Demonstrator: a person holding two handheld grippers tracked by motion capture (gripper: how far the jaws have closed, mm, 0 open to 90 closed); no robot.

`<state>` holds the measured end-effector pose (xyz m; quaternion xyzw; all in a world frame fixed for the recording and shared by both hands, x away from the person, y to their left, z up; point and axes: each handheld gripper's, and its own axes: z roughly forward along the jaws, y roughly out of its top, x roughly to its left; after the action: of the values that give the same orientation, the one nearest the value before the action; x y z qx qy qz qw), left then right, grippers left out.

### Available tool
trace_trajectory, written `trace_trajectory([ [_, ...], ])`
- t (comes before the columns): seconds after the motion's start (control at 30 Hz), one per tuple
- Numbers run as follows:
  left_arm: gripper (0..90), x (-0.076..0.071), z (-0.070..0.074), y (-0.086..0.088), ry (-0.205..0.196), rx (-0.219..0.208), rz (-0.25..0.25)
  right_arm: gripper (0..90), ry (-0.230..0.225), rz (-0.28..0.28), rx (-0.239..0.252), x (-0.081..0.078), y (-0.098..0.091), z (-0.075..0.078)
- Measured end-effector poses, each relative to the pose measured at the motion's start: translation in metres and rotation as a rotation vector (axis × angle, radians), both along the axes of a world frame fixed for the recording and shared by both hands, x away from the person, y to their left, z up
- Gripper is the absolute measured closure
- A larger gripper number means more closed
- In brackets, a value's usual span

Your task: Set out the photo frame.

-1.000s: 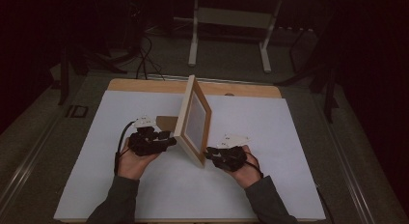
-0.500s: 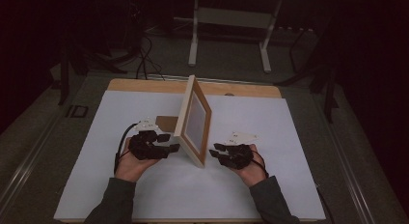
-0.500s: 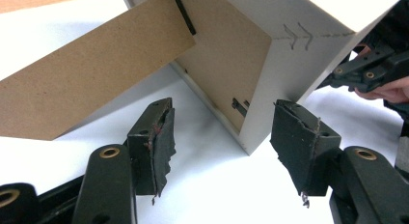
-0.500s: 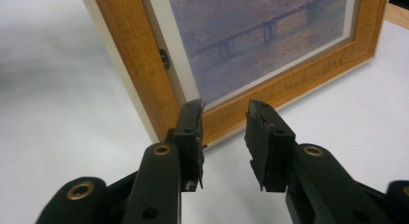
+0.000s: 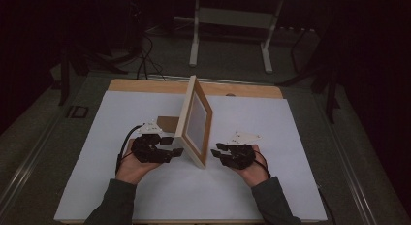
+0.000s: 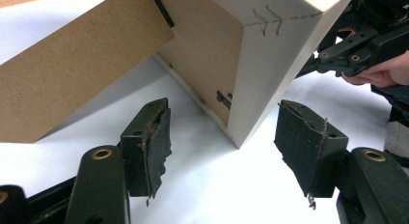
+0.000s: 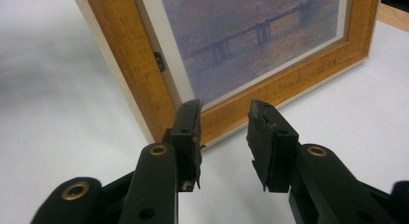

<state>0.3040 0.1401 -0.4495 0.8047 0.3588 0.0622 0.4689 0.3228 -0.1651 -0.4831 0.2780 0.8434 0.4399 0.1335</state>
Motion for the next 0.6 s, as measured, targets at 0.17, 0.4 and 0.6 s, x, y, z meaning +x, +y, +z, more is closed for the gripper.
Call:
trace_trajectory([
  [0.17,36.3,-0.002,0.002,-0.004,-0.019,-0.014,0.016,64.8,0.001,-0.001,-0.001,0.001,0.0,0.0],
  [0.4,34.7,-0.004,0.006,-0.015,-0.059,-0.019,0.049,64.1,0.003,-0.002,-0.003,0.0,0.002,-0.002],
  [0.6,31.8,-0.006,0.009,-0.024,-0.103,-0.012,0.11,63.3,0.003,-0.003,-0.004,0.0,0.002,-0.002],
])
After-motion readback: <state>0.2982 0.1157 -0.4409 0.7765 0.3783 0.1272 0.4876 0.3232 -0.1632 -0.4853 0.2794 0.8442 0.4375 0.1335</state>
